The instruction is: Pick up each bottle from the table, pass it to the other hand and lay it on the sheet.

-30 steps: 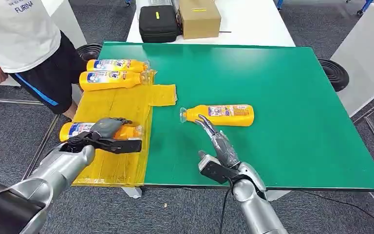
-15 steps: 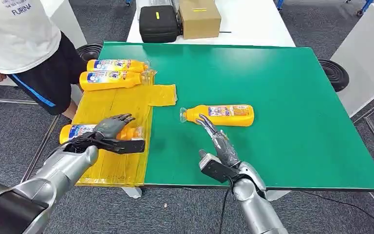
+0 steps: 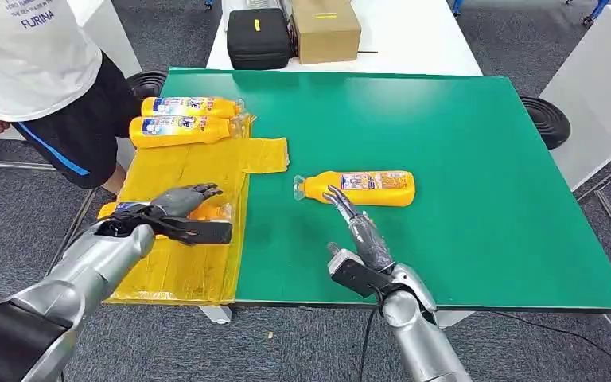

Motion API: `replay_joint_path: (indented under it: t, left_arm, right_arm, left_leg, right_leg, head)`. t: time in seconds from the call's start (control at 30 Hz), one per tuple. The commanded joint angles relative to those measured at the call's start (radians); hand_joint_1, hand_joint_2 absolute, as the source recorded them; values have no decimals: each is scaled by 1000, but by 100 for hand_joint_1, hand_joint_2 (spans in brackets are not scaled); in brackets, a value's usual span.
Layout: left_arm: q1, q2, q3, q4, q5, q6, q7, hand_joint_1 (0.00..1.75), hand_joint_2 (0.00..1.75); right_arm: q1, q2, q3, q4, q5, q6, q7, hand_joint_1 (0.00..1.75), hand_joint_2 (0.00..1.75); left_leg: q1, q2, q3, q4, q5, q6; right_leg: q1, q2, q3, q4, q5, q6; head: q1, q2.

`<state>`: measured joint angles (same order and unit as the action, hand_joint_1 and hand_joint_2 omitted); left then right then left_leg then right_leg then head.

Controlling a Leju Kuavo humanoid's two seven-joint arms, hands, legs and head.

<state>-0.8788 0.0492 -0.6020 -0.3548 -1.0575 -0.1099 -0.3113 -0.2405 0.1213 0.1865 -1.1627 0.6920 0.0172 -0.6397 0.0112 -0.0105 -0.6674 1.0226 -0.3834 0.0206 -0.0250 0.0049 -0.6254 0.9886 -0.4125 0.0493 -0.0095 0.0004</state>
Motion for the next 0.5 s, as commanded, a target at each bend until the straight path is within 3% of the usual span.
replay_joint_path:
  t: [0.03,0.07,0.5]
  left_arm:
    - [-68,40,-10,-21,14,-36,-55,0,175]
    - [-68,44,-9,-27,20,-45,-62,0,0]
    - [-49,135,-74,-127,60,-117,-123,0,0]
  right_arm:
    - [-44,-1,-22,60,-3,7,5,0,0]
    - [-44,-1,-22,59,-3,7,5,0,0]
    - [-55,-1,-23,70,-9,8,3,0,0]
  left_leg:
    - [1,2,4,1,-2,-1]
    - [1,2,3,1,-2,-1]
    - [1,3,4,0,-2,0]
  right_leg:
    - [2,1,4,0,-2,-3]
    - [2,1,3,0,-1,-3]
    - [1,2,3,0,-1,-2]
  head:
    - [0,0]
    - [0,0]
    - [0,0]
